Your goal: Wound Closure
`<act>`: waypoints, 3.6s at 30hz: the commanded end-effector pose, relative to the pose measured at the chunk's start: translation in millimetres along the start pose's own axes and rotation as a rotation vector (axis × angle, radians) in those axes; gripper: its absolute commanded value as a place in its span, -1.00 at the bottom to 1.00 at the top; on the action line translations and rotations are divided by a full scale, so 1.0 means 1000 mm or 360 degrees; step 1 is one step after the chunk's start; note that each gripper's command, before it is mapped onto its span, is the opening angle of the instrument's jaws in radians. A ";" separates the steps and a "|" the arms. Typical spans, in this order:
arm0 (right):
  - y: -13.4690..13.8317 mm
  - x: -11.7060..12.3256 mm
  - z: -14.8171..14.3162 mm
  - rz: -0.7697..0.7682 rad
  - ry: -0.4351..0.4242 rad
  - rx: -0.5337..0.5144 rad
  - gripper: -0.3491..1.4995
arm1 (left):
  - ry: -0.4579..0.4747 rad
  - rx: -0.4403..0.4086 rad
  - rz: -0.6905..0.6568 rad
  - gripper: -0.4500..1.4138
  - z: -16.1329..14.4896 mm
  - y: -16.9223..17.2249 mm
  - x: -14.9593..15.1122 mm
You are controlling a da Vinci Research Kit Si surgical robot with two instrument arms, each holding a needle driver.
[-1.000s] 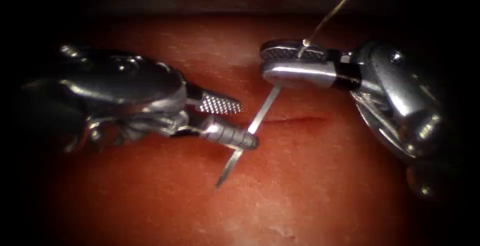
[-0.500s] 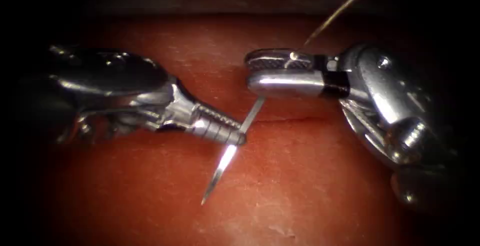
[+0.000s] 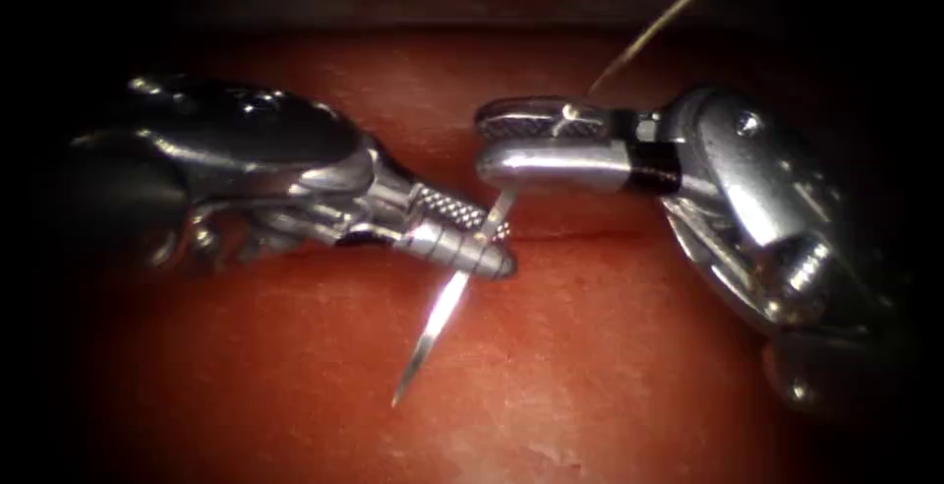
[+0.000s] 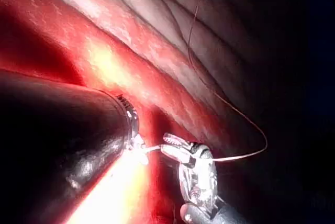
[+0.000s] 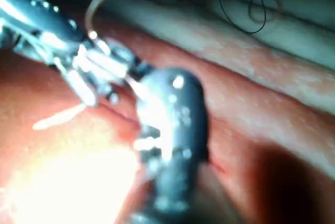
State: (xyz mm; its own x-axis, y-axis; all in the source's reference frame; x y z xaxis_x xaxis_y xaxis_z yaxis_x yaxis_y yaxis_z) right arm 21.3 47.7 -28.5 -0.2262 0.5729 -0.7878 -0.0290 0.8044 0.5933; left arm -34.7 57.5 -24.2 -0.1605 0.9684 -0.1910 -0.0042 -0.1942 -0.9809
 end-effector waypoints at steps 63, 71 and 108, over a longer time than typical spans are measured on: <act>-0.0022 0.0021 0.0019 0.0006 -0.0226 -0.0606 -1.00 | 0.0171 -0.0074 -0.0075 -0.89 -0.0002 0.0008 0.0000; -0.0022 0.0021 0.0018 0.0001 -0.0247 -0.0596 -1.00 | 0.0236 -0.0022 -0.0051 0.33 -0.0006 0.0006 0.0017; 0.0082 -0.0020 0.0047 -0.0521 -0.0536 -0.0190 -1.00 | -0.0303 0.0779 0.0868 0.14 -0.0051 -0.0053 -0.0097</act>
State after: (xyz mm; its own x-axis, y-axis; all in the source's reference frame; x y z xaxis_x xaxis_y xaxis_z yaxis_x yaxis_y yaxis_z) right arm 25.4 53.5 -23.3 0.1465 0.3231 -0.9349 -0.1635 0.9401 0.2993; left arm -27.6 49.9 -18.0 -0.4334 0.6799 -0.5915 -0.3075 -0.7285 -0.6122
